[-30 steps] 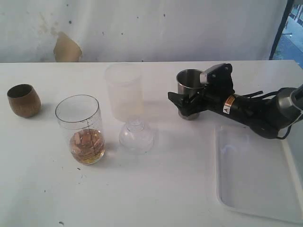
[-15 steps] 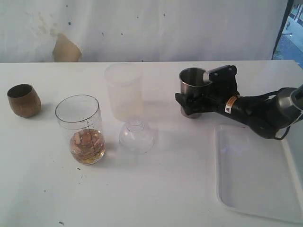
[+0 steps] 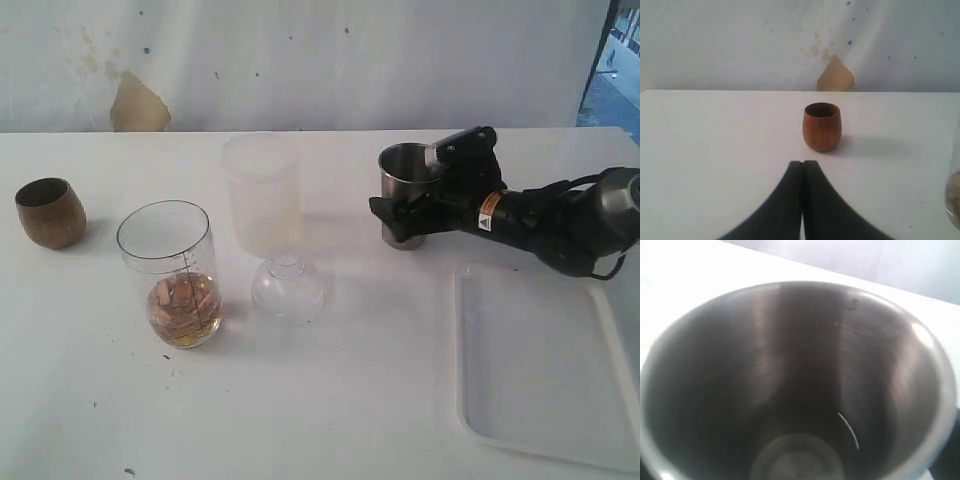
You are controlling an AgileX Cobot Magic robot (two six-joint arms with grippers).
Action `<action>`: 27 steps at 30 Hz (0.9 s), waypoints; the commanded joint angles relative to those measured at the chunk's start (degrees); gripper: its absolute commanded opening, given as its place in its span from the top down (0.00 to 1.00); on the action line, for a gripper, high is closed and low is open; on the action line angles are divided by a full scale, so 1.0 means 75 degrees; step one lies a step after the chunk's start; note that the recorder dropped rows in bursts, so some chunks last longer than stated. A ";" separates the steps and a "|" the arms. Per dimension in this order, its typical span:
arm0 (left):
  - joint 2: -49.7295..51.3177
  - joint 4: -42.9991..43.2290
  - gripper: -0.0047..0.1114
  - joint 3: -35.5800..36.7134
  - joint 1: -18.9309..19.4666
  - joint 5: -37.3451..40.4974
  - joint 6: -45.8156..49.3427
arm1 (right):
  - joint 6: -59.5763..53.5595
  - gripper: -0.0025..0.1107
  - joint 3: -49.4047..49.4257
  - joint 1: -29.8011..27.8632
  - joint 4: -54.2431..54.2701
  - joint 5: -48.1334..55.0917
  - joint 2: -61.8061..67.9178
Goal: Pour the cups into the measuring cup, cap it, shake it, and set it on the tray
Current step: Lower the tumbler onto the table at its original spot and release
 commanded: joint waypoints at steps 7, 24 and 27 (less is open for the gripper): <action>-0.0035 -0.0086 0.96 0.0037 -0.0049 -0.0059 -0.0038 | -0.0200 0.05 0.0788 -0.0052 0.0107 -0.0225 -0.0628; -0.0035 -0.0086 0.96 0.0037 -0.0049 -0.0059 -0.0038 | -0.0494 0.05 0.2531 -0.0052 0.0695 -0.0742 -0.1664; -0.0035 -0.0086 0.96 0.0037 -0.0049 -0.0059 -0.0038 | -0.0627 0.05 0.2998 -0.0052 0.0681 -0.0691 -0.2271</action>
